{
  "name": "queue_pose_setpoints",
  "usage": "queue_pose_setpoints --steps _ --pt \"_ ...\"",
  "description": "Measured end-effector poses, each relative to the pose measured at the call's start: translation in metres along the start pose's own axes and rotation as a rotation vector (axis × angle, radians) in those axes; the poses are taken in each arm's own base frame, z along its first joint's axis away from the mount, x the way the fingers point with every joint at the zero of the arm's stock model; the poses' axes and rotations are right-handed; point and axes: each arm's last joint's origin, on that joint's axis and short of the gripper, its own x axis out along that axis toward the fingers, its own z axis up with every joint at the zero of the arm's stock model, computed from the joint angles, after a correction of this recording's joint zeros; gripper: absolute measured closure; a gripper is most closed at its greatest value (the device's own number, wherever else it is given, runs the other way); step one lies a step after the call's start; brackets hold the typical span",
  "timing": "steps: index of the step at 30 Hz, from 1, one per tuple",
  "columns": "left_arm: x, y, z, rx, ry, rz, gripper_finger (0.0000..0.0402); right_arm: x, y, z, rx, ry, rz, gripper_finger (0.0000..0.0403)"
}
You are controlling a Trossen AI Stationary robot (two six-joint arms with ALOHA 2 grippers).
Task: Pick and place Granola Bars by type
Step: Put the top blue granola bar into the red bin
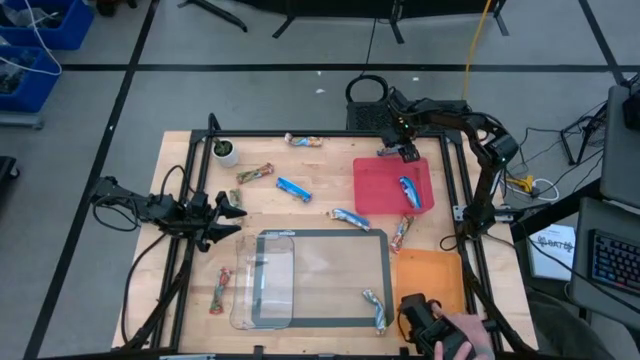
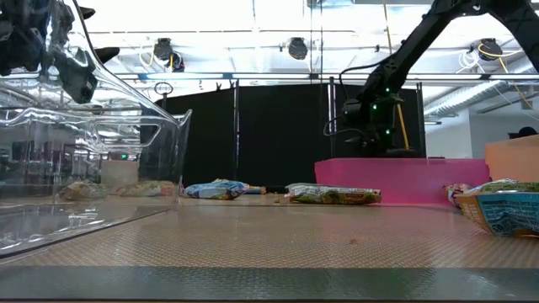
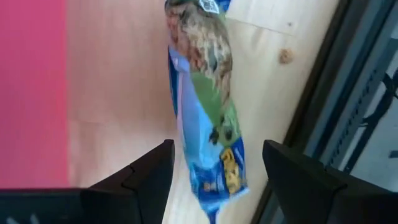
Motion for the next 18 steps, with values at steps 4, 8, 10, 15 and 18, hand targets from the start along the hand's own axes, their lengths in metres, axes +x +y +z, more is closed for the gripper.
queue_pose_setpoints --steps 4,8,10,15,18 --pt "0.0000 0.0000 0.0000 0.000 0.000 0.000 0.0147 0.0063 0.0005 0.0001 -0.012 0.009 0.021 0.0167" --pt "0.0000 0.0000 0.0000 0.000 0.000 0.000 0.0147 0.0063 -0.0003 0.0004 -0.017 0.008 0.013 0.0173" --pt "0.0000 0.0000 0.0000 0.000 0.000 0.000 0.0147 0.0061 -0.0003 0.0001 -0.021 0.016 0.010 0.0187" --pt "0.0000 0.0000 0.0000 0.000 0.000 0.000 0.0147 0.0061 0.0002 0.0012 -0.024 0.011 0.013 0.0255" --pt "0.0000 0.0000 0.0000 0.000 0.000 0.000 0.0147 0.0061 0.0005 0.0018 -0.026 0.011 0.014 0.0302"
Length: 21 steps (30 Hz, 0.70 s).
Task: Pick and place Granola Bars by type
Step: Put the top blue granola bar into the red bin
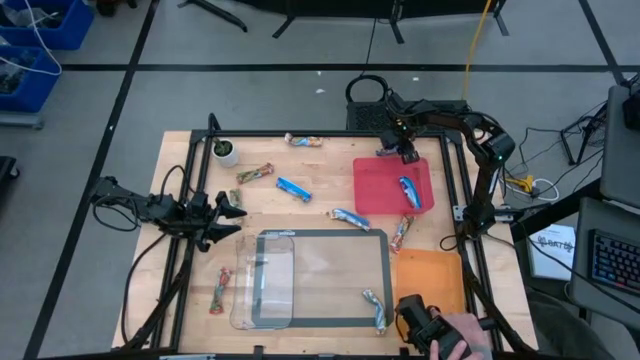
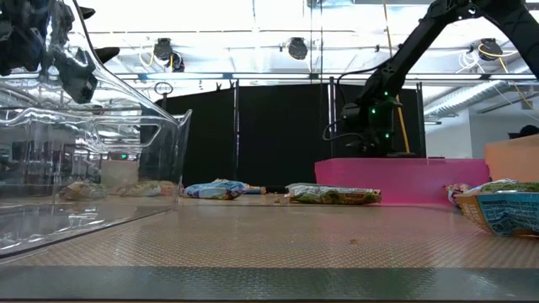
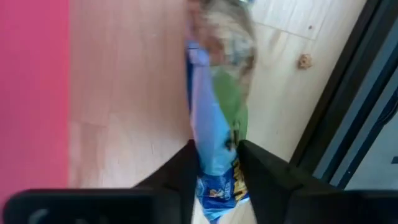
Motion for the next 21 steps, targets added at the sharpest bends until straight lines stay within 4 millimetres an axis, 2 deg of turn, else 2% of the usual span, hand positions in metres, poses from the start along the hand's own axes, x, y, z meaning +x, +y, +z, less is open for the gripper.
queue_pose_setpoints --steps 4,7,15,18,21 --pt "0.000 0.000 0.000 0.000 0.000 0.000 0.0147 0.000 0.000 0.000 0.000 0.000 -0.001 0.0357" --pt "0.000 0.000 0.000 0.000 0.000 0.000 0.0147 0.000 0.000 0.000 0.000 0.023 -0.011 0.0383" --pt "0.000 0.000 0.000 0.000 0.000 0.000 0.0147 -0.004 -0.002 0.000 0.031 0.074 -0.066 0.0391" --pt "0.000 0.000 0.000 0.000 0.000 0.000 0.0147 -0.017 -0.005 0.001 0.046 0.093 -0.106 0.0393" --pt "0.000 0.000 0.000 0.000 0.000 0.000 0.0147 -0.040 -0.010 0.004 0.078 0.063 -0.167 0.0393"
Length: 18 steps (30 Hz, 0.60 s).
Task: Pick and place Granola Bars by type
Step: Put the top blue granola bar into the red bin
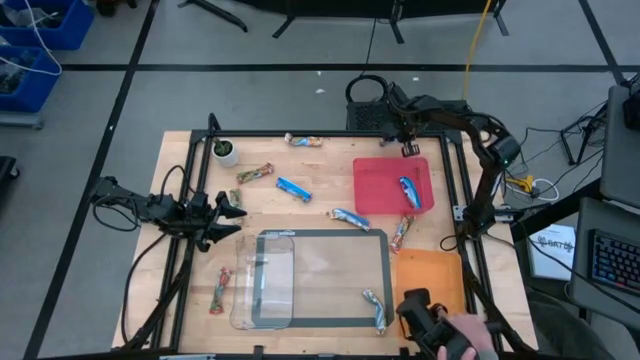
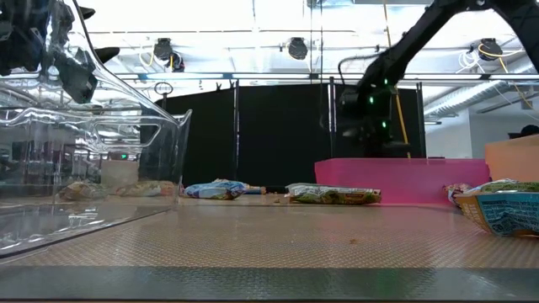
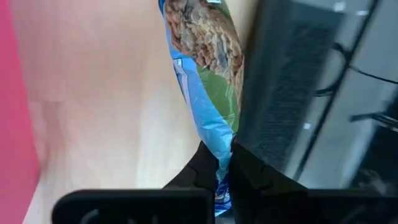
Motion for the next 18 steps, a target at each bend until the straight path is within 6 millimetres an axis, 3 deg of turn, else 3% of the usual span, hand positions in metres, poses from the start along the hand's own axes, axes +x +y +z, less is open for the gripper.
queue_pose_setpoints --steps 7,18 --pt "0.000 0.000 0.000 0.000 0.000 0.000 0.0147 -0.069 -0.007 0.006 0.114 -0.058 -0.132 0.0395" --pt "0.000 0.000 0.000 0.000 0.000 0.000 0.0147 -0.162 0.025 0.012 0.432 -0.081 -0.235 0.0397"
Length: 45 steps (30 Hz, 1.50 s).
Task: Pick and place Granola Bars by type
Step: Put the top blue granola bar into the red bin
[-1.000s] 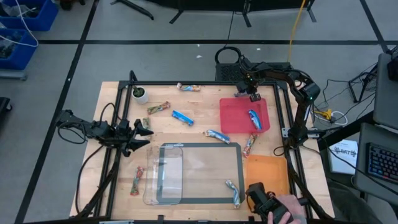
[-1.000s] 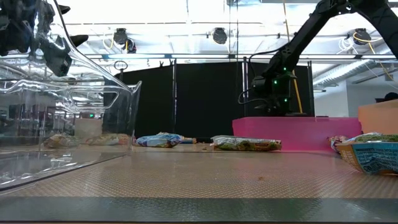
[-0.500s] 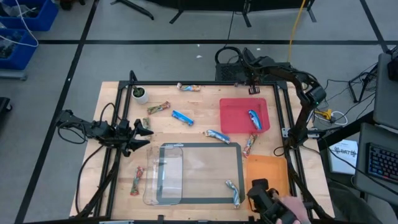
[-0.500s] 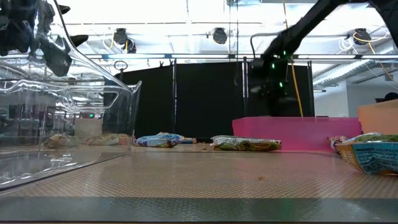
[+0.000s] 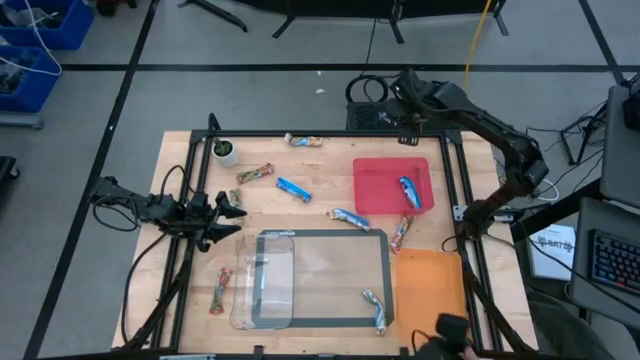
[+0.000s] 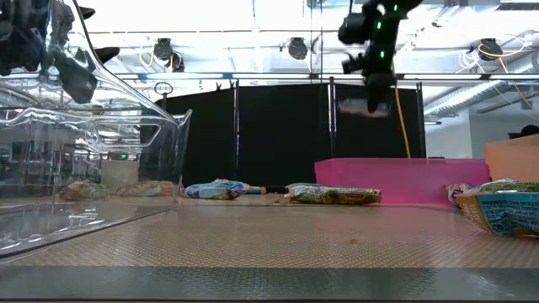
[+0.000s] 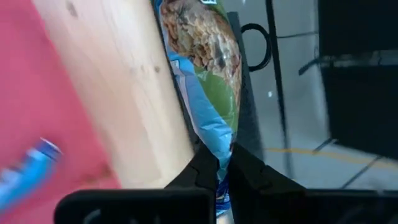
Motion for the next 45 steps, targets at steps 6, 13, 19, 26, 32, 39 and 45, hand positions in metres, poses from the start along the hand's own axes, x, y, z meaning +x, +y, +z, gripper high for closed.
queue_pose_setpoints --steps 6,13,19,26,32,39,45 --pt "0.000 0.000 0.000 0.000 0.000 0.000 0.0147 -0.042 0.019 0.000 0.272 -0.057 0.028 0.0398" --pt "0.000 0.000 0.000 0.000 0.000 0.000 0.0147 -0.064 0.049 -0.003 0.513 -0.009 0.095 0.0398" --pt "0.000 0.000 0.000 0.000 0.000 0.000 0.0147 -0.070 0.071 0.000 0.659 0.022 0.128 0.0398" --pt "0.000 0.000 0.000 0.000 0.000 0.000 0.0147 -0.048 0.096 0.001 0.745 0.055 0.137 0.0398" --pt "0.000 0.000 0.000 0.000 0.000 0.000 0.0147 -0.012 0.119 -0.005 0.766 0.101 0.162 0.0398" --pt "0.000 0.000 0.000 0.000 0.000 0.000 0.0147 0.025 0.140 -0.017 0.778 0.134 0.207 0.0398" --pt "0.000 0.000 0.000 0.000 0.000 0.000 0.0147 0.050 0.158 -0.030 0.781 0.155 0.254 0.0398"
